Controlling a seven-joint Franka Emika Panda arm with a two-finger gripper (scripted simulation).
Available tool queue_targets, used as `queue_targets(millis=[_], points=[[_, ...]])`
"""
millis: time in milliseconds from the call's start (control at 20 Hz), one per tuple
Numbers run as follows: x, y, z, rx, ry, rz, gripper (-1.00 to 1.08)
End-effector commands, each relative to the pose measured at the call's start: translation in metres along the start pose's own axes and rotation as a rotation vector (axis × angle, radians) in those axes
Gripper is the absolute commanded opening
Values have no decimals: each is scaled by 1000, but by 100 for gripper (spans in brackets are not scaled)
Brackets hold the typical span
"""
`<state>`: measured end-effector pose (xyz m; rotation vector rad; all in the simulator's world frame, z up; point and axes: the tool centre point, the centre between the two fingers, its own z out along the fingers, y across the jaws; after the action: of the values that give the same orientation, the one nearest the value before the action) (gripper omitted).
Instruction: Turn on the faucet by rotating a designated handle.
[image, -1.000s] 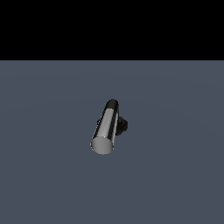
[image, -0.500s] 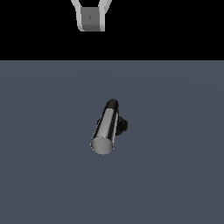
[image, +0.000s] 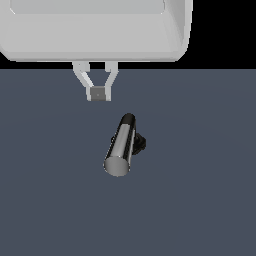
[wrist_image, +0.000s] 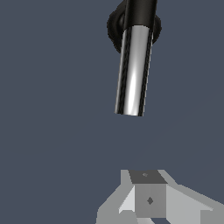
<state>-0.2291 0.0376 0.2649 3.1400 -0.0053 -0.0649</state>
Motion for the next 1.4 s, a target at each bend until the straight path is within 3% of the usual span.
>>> queue_targets(millis=[0,800,1350], points=[[5,-4,16,0,5,2,-100],[38,-27,113,3,30,9,-100],[53,-35,150,4,39,12,-100]])
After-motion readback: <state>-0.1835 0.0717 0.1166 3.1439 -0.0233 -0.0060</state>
